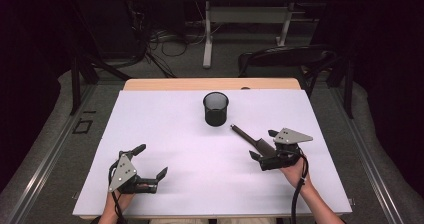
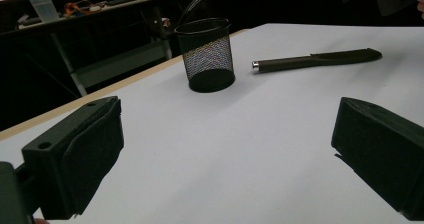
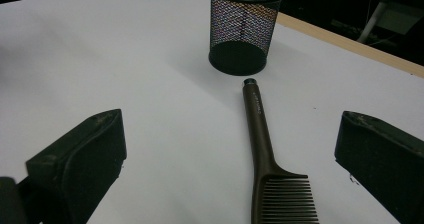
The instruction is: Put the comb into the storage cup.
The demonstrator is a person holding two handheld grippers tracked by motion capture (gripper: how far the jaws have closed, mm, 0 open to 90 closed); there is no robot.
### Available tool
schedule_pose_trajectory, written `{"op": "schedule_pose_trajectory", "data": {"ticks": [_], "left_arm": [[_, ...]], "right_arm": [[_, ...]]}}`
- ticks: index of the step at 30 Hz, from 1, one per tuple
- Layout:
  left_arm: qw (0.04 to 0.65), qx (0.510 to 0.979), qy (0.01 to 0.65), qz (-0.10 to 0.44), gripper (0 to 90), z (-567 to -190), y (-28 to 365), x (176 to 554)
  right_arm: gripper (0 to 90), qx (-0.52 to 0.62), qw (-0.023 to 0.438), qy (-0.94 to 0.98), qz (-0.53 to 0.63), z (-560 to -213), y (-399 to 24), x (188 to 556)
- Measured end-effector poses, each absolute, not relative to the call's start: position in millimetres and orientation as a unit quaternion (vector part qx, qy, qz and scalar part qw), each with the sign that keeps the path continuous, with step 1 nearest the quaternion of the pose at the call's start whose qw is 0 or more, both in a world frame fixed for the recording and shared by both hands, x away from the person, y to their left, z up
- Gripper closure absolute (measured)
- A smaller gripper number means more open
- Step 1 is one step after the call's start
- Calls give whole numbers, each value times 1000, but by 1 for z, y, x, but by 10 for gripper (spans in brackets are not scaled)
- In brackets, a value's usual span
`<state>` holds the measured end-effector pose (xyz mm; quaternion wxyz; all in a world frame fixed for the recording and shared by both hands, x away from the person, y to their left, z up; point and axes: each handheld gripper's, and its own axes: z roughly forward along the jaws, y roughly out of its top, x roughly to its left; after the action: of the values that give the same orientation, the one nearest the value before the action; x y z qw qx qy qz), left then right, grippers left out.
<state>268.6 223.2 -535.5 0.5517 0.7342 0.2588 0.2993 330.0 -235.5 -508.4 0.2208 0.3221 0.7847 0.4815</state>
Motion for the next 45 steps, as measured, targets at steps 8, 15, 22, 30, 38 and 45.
{"op": "schedule_pose_trajectory", "data": {"ticks": [8,15,22,30,38,45], "left_arm": [[551,735,258,298,2,-535,223,269],[550,737,258,297,2,-536,223,269],[549,738,257,296,2,-535,222,270],[549,740,258,293,2,-535,223,269],[547,740,259,294,1,-536,223,270],[549,738,260,295,1,-535,224,270]], "right_arm": [[0,327,216,789,473,-508,-232,343],[0,331,212,792,468,-507,-230,351],[0,337,205,797,457,-509,-226,360],[0,341,197,802,450,-509,-226,366],[0,349,192,803,444,-508,-227,374],[0,353,189,807,433,-505,-218,394]]}}
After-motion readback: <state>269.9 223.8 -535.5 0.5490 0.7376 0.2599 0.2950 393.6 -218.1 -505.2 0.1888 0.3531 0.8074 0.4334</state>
